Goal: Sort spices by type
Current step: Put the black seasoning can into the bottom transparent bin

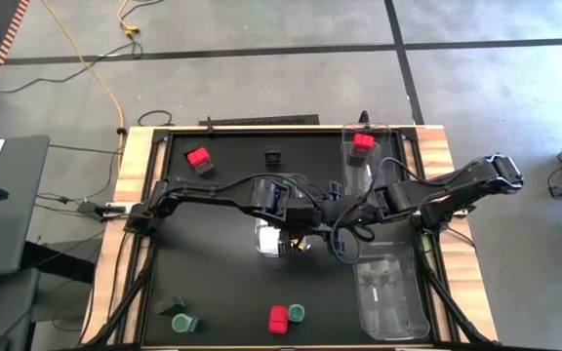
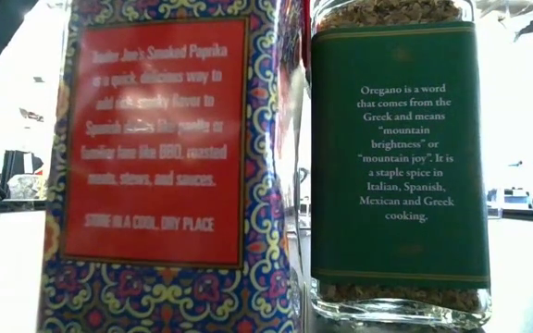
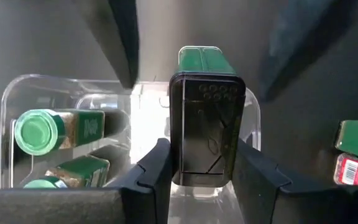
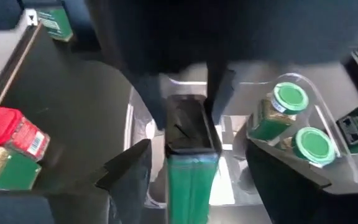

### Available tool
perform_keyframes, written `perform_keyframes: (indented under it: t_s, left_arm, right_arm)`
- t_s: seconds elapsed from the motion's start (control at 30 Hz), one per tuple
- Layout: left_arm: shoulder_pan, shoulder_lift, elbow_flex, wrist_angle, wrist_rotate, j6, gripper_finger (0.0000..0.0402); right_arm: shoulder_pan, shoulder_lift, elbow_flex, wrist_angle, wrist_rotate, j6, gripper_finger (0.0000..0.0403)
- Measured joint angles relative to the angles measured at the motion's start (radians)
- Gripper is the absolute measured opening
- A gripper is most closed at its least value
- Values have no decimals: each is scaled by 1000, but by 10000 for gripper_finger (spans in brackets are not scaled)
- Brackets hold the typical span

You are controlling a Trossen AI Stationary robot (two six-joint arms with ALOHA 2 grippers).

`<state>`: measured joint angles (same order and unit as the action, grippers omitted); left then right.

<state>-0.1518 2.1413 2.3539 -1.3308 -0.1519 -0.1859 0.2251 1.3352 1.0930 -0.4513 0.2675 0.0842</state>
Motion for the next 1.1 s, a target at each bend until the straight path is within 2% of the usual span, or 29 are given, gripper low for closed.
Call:
perform_keyframes:
  t_s: [0.23,0.33,0.43,0.87,1.1]
  left_arm:
    - [4,-9,6,39,5,8,126]
    - [5,-6,3,53,5,10,126]
    - [7,-8,3,73,6,21,126]
    - [11,-6,3,149,4,47,126]
    - [18,-6,3,139,2,45,126]
  right_arm:
    - [15,-137,0,-81,4,53,291]
    - [17,-157,-2,-159,5,110,291]
    - [16,-174,-24,-146,8,136,291]
    - [38,-140,-41,-22,8,103,291]
    - [38,-151,-40,-27,8,99,291]
